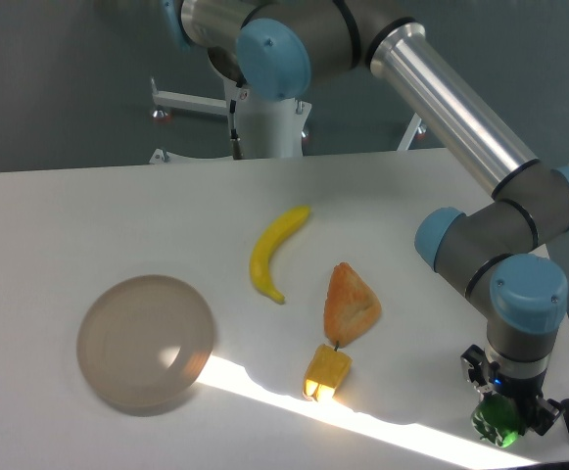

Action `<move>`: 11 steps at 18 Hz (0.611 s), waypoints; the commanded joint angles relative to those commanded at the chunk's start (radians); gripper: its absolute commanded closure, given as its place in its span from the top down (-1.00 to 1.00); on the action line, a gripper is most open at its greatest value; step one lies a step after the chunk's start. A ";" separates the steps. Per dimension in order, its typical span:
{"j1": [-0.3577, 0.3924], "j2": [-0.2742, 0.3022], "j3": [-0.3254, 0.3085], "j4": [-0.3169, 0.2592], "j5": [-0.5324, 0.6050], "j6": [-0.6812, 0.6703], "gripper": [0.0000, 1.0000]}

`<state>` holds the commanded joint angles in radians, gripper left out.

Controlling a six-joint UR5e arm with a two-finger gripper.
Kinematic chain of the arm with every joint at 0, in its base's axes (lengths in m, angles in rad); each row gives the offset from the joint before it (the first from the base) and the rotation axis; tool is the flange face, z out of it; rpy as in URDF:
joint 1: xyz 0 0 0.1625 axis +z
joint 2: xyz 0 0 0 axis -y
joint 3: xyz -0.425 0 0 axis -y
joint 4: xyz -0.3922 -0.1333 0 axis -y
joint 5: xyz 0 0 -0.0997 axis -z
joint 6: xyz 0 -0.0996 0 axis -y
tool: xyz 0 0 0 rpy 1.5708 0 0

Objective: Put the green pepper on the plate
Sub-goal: 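Lift the held green pepper with the gripper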

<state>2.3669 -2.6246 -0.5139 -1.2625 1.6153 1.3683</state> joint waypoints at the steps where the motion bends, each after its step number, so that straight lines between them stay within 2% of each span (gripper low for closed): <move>1: -0.003 0.000 0.000 0.000 0.000 -0.002 0.00; 5: -0.014 0.009 -0.012 -0.003 0.005 -0.014 0.00; 11: -0.025 0.054 -0.054 -0.011 0.008 -0.018 0.00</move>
<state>2.3424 -2.5711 -0.5674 -1.2732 1.6230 1.3499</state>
